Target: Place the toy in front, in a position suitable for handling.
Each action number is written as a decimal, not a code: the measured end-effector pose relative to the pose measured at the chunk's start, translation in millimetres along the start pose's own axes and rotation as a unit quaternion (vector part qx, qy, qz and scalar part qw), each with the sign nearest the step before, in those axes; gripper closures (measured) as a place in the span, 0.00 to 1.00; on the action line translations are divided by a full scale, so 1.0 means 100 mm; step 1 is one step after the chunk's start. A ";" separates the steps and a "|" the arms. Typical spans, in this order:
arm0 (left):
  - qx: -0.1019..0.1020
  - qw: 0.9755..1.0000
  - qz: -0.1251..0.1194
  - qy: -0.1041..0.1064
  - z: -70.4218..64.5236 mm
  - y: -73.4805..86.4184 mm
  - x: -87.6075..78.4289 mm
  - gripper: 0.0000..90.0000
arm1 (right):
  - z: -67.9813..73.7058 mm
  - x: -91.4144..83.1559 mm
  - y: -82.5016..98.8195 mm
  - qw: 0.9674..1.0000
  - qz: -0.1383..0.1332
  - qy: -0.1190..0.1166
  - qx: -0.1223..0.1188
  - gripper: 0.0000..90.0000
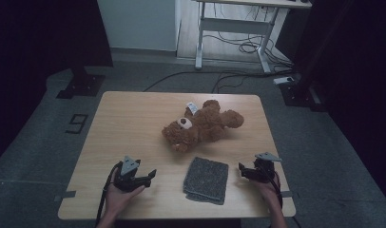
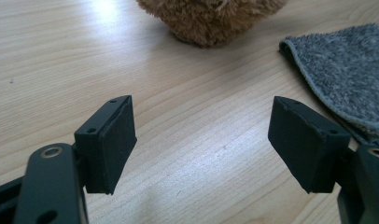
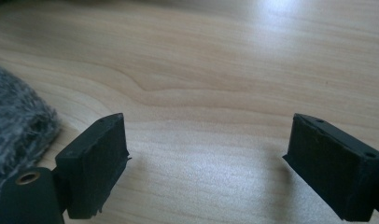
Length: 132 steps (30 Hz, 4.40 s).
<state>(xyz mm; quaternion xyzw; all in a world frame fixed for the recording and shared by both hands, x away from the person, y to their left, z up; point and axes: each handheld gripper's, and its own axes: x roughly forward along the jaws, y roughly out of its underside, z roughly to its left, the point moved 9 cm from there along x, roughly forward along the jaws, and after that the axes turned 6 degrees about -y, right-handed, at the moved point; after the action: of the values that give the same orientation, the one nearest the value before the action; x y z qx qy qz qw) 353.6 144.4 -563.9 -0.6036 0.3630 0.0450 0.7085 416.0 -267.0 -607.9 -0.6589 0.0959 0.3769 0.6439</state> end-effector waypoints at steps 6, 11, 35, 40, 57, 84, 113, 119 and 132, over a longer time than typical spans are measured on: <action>-0.010 1.000 -0.005 -0.002 0.02 -0.03 -0.03 0.26 | 0.00 -0.03 -0.03 1.000 -0.010 -0.011 0.001 0.14; -0.012 1.000 -0.008 0.002 0.01 -0.06 -0.05 0.26 | 0.04 -0.04 -0.08 1.000 -0.017 -0.021 -0.009 0.15; -0.009 1.000 -0.004 0.001 -0.08 -0.23 0.04 0.25 | 0.19 -0.05 -0.40 0.997 -0.051 -0.055 -0.036 0.15; -0.005 1.000 -0.003 0.007 -0.12 -0.34 0.10 0.25 | 0.23 -0.05 -0.48 0.996 -0.059 -0.061 -0.038 0.15; -0.004 1.000 0.006 0.013 -0.15 -0.42 0.19 0.25 | 0.23 -0.02 -0.52 0.996 -0.062 -0.060 -0.036 0.16; 0.015 1.000 0.009 0.015 -0.30 -0.83 0.56 0.24 | 0.53 0.16 -0.96 0.991 -0.072 -0.096 -0.059 0.15; 0.025 0.998 0.053 -0.027 -0.47 -0.99 1.15 0.34 | 0.91 0.70 -1.34 0.981 -0.045 -0.163 -0.091 0.38; 0.026 0.998 0.053 -0.027 -0.42 -0.98 1.17 0.45 | 1.02 0.79 -1.38 0.975 -0.042 -0.195 -0.097 0.58; 0.016 0.999 0.043 -0.007 -0.36 -1.00 1.16 0.68 | 1.07 0.76 -1.48 0.970 -0.066 -0.217 -0.083 0.83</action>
<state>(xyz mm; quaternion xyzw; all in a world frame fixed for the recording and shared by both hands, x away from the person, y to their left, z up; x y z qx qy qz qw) 472.2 42.0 -548.4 -0.5754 0.3844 0.0737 0.7182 520.1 -118.8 -527.9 -0.6175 -0.1219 0.4743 0.6155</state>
